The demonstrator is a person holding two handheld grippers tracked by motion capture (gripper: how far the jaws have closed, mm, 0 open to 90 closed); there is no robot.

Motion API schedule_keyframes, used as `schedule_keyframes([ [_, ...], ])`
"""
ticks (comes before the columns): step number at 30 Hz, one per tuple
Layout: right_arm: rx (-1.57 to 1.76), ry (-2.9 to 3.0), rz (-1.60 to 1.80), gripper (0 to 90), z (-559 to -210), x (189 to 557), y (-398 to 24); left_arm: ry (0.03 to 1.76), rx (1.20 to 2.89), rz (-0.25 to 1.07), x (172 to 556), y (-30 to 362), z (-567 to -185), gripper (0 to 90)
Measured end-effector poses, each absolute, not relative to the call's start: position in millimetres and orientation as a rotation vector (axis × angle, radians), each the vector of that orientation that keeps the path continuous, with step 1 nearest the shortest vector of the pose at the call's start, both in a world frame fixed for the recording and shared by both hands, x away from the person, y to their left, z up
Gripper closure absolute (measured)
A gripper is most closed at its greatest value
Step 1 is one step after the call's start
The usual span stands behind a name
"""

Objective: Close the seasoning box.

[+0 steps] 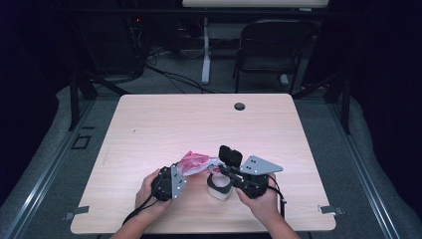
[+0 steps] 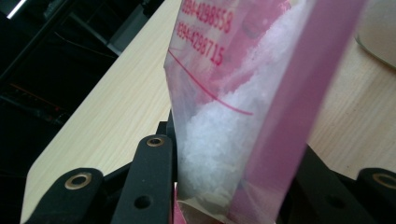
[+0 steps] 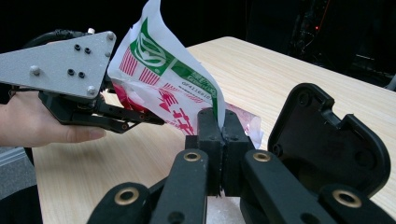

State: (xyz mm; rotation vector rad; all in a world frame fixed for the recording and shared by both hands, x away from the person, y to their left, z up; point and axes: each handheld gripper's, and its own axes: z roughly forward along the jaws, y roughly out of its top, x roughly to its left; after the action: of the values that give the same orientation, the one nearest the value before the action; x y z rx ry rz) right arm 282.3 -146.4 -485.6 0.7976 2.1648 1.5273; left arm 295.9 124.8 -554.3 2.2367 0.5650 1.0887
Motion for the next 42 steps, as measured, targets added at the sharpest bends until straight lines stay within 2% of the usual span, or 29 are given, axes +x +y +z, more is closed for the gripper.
schedule_keyframes([
  [42,0.814,2.208,1.504,88.9,-492.4,284.5,-144.0,0.6,2.283,0.917,299.7,119.3,-572.1,69.2],
])
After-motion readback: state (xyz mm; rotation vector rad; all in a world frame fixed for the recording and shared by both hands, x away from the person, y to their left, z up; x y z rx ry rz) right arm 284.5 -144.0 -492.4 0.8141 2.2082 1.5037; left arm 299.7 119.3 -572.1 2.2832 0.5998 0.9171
